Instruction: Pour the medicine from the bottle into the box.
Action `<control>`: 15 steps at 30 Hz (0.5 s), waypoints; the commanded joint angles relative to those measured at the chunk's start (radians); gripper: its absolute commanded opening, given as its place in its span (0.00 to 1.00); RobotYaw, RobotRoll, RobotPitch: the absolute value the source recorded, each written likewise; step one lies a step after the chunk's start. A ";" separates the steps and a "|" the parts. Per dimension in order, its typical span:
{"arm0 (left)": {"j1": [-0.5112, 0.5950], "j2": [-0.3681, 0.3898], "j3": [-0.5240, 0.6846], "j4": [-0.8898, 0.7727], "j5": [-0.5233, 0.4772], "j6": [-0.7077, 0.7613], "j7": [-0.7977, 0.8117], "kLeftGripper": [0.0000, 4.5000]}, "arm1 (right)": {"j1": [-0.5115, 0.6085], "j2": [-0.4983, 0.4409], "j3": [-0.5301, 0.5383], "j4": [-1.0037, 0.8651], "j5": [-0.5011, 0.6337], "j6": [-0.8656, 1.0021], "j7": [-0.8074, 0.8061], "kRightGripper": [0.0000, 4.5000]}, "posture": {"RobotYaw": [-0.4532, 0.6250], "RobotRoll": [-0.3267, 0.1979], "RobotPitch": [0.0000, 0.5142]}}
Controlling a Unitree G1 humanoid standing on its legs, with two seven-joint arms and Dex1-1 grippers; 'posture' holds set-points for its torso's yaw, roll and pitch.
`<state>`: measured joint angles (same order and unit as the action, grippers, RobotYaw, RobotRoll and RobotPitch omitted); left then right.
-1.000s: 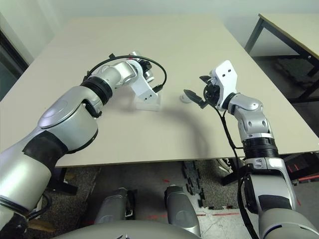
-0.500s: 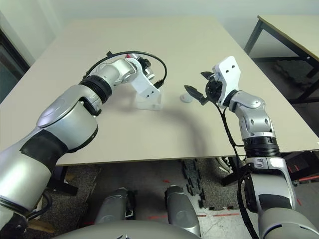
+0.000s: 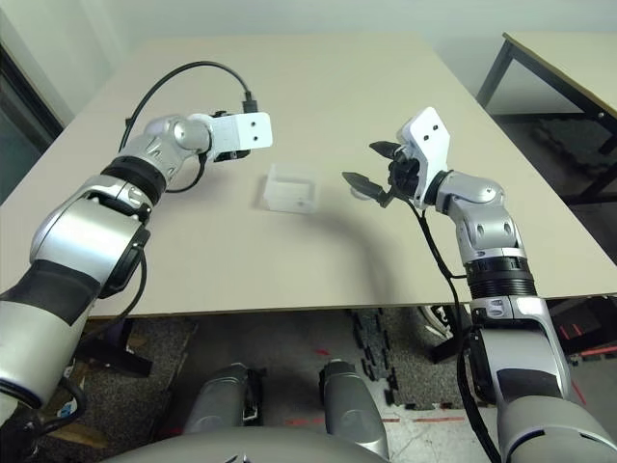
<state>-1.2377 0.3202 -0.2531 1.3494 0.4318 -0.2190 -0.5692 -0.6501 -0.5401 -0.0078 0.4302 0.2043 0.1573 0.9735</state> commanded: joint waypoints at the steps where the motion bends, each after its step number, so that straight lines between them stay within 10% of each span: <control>1: 0.060 0.018 0.127 -0.035 -0.140 0.000 -0.013 0.56 | -0.019 -0.028 0.023 0.017 -0.004 0.005 0.063 1.00 | 0.34 0.62 0.08; 15: 0.263 -0.014 0.427 -0.084 -0.431 -0.058 0.043 0.56 | -0.054 -0.062 0.046 0.045 -0.029 0.013 0.130 1.00 | 0.33 0.62 0.12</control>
<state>-0.9877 0.3161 0.1587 1.2837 0.0272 -0.2466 -0.5344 -0.6926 -0.5860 0.0291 0.4739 0.1820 0.1616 1.0951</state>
